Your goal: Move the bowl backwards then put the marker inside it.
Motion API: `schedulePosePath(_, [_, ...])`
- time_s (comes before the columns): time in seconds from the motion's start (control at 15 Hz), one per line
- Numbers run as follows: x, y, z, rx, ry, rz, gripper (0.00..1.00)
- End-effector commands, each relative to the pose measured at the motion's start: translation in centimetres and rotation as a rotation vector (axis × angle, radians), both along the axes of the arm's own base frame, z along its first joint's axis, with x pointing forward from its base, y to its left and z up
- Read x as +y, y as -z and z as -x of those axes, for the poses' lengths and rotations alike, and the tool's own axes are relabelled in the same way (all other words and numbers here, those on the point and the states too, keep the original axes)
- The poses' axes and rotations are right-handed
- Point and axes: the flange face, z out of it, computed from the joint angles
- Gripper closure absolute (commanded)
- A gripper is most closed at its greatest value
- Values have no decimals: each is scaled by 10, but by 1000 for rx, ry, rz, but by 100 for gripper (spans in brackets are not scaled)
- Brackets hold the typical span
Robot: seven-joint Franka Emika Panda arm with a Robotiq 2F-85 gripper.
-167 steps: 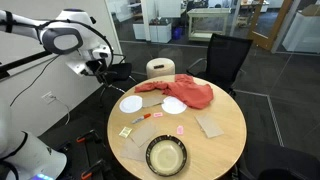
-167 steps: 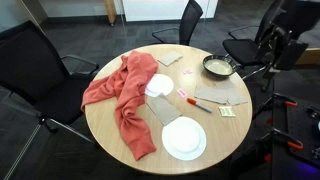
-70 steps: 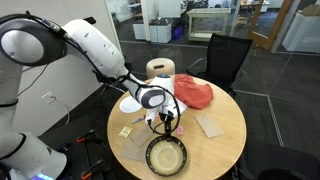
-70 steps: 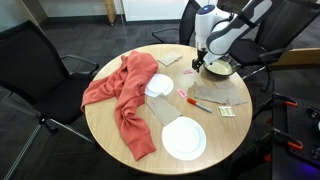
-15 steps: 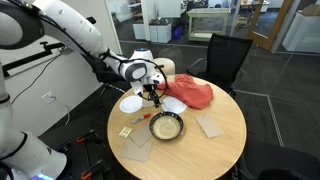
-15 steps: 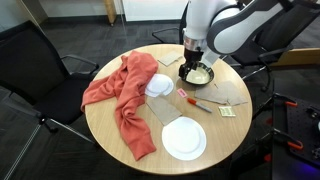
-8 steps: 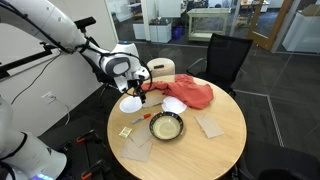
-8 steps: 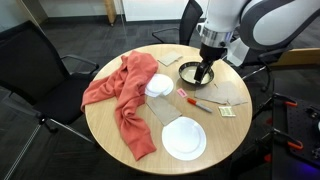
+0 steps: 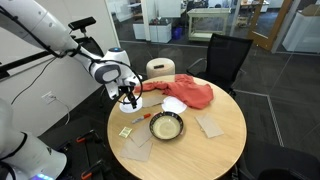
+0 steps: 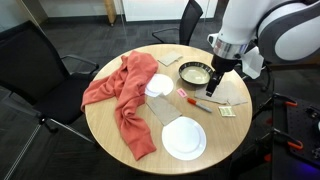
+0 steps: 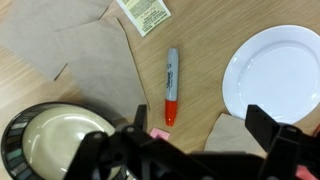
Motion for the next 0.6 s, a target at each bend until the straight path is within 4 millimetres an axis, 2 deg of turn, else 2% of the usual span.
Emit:
schedulePosePath(0.0, [-2, 19, 7, -25, -7, -2, 0])
schedulePosePath(0.27, [0, 42, -1, -61, -14, 5, 0])
schedulePosePath(0.53, [-8, 69, -5, -89, -36, 30, 0])
